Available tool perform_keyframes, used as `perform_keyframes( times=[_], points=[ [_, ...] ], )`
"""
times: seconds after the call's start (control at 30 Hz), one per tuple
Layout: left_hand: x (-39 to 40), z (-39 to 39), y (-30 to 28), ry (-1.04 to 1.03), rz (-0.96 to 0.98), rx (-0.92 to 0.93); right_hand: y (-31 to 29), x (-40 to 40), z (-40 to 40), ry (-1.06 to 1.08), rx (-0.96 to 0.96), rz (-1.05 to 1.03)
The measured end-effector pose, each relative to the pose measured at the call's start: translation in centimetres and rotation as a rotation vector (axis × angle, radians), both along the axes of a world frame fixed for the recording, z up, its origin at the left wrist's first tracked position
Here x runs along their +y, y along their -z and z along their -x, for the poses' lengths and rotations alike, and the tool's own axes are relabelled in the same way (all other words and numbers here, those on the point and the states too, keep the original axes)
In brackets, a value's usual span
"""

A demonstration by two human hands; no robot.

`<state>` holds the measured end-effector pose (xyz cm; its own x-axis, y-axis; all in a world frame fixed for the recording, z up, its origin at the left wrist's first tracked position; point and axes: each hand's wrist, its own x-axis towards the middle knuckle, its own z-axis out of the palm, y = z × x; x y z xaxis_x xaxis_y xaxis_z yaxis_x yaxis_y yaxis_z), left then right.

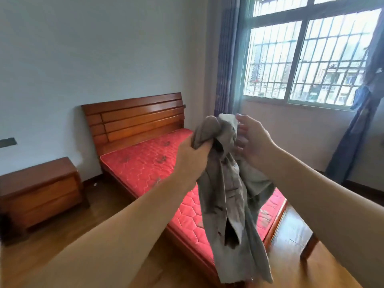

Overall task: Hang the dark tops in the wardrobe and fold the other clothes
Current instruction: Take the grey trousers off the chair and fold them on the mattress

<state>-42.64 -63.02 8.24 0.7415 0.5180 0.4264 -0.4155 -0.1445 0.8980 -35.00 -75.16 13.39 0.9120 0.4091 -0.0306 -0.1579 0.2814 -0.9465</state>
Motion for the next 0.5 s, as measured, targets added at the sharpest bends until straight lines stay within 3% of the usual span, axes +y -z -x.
perform_keyframes(
  times=[0.07, 0.13, 0.2, 0.33, 0.43, 0.5],
  points=[
    [2.3, -1.9, -0.6, 0.128, 0.385, -0.001, 1.6, 1.8, -0.9, 0.017, -0.312, 0.244],
    [4.7, -4.0, -0.6, 0.165, 0.539, -0.008, 3.5, 3.7, -1.8, -0.085, -0.489, 0.408],
    [7.4, -6.0, -0.3, 0.148, 0.571, 0.008, 5.3, 5.7, -3.7, -0.196, -0.492, 0.505],
    [13.4, -10.7, 0.3, 0.147, 0.503, 0.102, 7.7, 10.7, -10.1, -0.37, -0.379, 0.489],
    [18.5, -14.5, 0.2, 0.114, 0.455, 0.161, 8.9, 15.6, -16.3, -0.194, -0.512, 0.48],
    [22.0, -16.5, -0.3, 0.09, 0.377, 0.246, 9.6, 18.3, -20.5, -0.058, -0.497, 0.443]
  ],
)
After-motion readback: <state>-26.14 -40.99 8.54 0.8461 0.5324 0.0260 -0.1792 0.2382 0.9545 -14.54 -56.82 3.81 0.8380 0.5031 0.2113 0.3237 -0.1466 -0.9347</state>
